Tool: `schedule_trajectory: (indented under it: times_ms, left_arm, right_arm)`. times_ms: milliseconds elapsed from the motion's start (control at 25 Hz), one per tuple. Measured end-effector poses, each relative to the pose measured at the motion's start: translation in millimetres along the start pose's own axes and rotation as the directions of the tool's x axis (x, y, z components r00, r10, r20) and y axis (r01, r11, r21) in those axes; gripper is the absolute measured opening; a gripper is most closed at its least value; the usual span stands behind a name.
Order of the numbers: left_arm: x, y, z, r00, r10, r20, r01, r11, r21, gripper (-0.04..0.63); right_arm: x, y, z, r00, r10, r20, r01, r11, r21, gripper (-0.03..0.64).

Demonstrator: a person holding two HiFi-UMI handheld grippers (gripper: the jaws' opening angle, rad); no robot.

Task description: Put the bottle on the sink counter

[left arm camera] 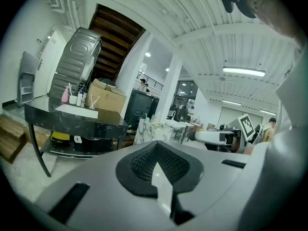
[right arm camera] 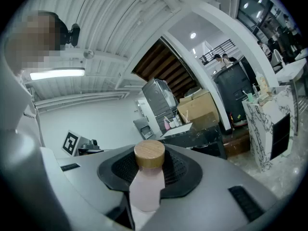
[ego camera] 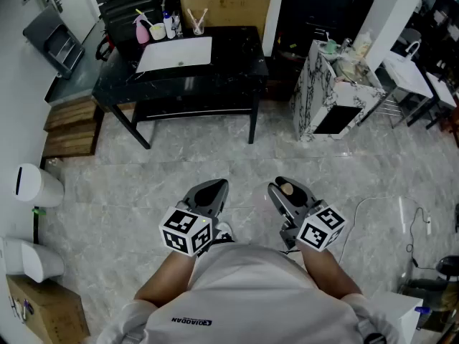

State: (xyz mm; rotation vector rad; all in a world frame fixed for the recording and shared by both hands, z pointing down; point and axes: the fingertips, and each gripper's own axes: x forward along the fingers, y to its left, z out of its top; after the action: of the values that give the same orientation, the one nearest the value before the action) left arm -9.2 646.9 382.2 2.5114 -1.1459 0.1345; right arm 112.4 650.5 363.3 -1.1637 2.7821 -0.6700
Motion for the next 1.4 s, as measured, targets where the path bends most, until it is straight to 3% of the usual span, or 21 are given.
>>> schedule_trajectory:
  times_ms: [600,760,1400]
  left_arm:
    - [2.9,2.0,-0.7,1.0,-0.011,-0.009,0.011,1.0,0.01,0.011]
    - [7.3,4.6,-7.8,0.998,-0.022,-0.051,0.022,1.0,0.004,0.011]
    - [29.8,58.9,5.0,0.996,-0.043,-0.081,0.044,0.999,0.023,0.011]
  right_arm:
    - [-0.2,-2.6,1.5,0.999,-0.008,0.032,0.008,1.0,0.017,0.138]
    - [4.5,-5.5,-2.7,1.0,-0.009,0.002,0.009,1.0,0.024,0.137]
    - [62.6,-19.5,3.0,1.0,-0.027,-0.011,0.028,1.0,0.009,0.137]
